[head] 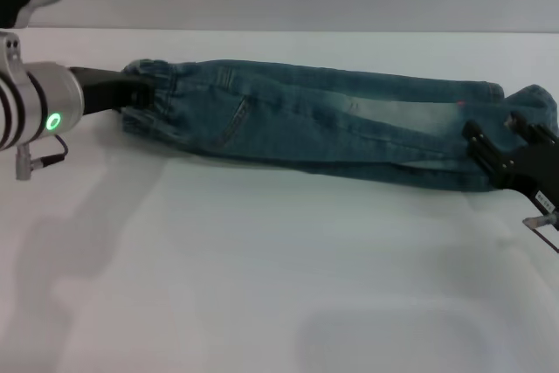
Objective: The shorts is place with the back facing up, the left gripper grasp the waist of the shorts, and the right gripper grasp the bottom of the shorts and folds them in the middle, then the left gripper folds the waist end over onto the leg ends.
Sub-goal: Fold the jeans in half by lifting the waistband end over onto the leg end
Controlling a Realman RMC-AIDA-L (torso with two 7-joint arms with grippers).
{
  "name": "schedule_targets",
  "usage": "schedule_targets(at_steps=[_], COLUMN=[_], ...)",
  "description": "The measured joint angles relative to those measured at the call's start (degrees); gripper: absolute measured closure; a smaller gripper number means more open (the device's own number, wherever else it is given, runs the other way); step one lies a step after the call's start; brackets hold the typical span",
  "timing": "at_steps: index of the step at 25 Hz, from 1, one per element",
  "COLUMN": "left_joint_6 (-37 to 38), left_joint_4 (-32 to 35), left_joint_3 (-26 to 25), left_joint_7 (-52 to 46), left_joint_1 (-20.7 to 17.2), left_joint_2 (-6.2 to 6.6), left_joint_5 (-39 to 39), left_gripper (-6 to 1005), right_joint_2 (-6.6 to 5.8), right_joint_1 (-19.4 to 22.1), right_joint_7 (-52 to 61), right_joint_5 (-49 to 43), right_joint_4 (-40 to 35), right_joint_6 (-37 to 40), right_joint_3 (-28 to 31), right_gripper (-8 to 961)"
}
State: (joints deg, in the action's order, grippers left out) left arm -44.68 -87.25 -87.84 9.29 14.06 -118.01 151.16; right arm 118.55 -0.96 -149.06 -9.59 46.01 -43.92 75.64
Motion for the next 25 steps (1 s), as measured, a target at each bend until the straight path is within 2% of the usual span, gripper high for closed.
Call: schedule_targets(at_steps=[3,5,10,14,16,22,24,25], left_joint_6=[0.0,-1.2,-1.6,-1.0,-0.8,2.8,3.8,5.6], left_joint_4=[0.0,-4.7,-7.1,-6.0,-4.9,-1.5,-0.7,1.2], left_joint_3=[0.0,0.7,1.1,0.7,0.6,0.6,0.6,0.6], left_joint_7=[0.0,0.0,0.0,0.7,1.1,1.3,1.3,1.3], left_joint_1=[0.0,-1.9,-2.9,-2.3,-1.4,1.2,1.8,3.4], left_joint_2=[0.00,0.07,0.17,0.18,0.14,0.06,0.06,0.06], left_joint_5=[0.0,0.0,0.0,0.0,0.0,0.0,-0.1,-0.1], left_gripper=[914,957,953,950,948,943,942,941], right_joint_2=[0.02,0.02,0.08,0.13,0.01,0.04,0.04,0.01], right_joint_1=[0.1,0.0,-0.5,-0.5,-0.6,-0.3,-0.2,-0.1], right_joint_7=[0.0,0.0,-0.2,-0.2,-0.1,-0.1,-0.1,-0.1], right_joint_5=[0.0,0.0,-0.1,-0.1,-0.1,-0.1,-0.1,-0.1], right_joint_4=[1.0,1.3,1.5,1.5,1.5,1.6,1.7,1.8], right_joint_6=[-0.7,-1.2,-1.3,-1.1,-1.1,-1.2,-1.4,-1.4], right_joint_3=[-0.5,-0.9,-2.0,-2.7,-3.3,-4.6,-5.5,-5.9], right_gripper=[313,313,314,315,552,789,819,835])
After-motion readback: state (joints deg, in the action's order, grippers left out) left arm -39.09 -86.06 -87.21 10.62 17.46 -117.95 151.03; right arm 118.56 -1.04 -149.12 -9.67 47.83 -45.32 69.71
